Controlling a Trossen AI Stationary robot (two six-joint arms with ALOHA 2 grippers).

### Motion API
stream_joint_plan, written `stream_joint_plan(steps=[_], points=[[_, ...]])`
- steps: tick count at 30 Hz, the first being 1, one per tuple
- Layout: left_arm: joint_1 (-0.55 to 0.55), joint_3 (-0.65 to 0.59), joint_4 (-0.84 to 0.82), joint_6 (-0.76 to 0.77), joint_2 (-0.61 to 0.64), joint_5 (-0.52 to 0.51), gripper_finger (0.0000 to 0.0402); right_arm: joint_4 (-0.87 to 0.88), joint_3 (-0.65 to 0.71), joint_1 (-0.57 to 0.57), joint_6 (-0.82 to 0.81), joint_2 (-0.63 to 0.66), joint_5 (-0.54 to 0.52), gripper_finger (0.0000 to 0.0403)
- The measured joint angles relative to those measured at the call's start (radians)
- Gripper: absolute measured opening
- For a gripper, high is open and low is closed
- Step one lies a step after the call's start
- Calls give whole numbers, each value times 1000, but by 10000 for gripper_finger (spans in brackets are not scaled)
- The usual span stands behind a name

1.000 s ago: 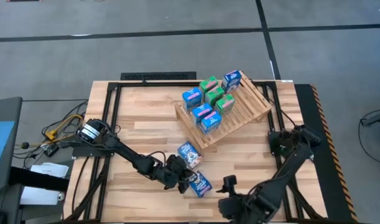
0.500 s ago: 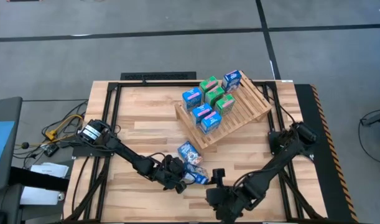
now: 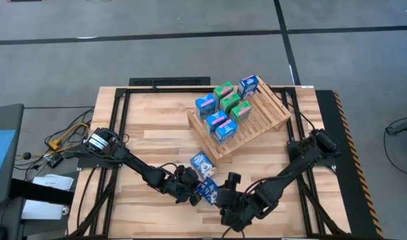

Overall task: Stack cereal on shelf
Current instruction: Put the bottom blue cereal align with the other blue cereal box on the shelf

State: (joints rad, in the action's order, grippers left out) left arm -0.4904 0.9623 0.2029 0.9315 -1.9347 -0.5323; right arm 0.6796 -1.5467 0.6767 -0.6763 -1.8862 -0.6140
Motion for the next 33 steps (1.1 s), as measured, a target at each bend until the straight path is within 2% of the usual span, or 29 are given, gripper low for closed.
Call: stream_joint_plan(steps=[9, 14, 19, 22, 33], points=[[0, 2, 137, -47, 2, 20, 17, 13, 0, 10, 30, 0, 8, 291], [2, 2, 133, -38, 2, 20, 17, 27, 0, 15, 211, 0, 19, 291], [2, 4, 178, -66, 2, 12, 17, 37, 0, -6, 416, 0, 103, 291], [2, 6, 214, -101, 2, 12, 17, 45, 0, -29, 467, 0, 156, 291], [2, 7, 272, -91, 2, -8, 17, 41, 0, -78, 666, 0, 205, 291]])
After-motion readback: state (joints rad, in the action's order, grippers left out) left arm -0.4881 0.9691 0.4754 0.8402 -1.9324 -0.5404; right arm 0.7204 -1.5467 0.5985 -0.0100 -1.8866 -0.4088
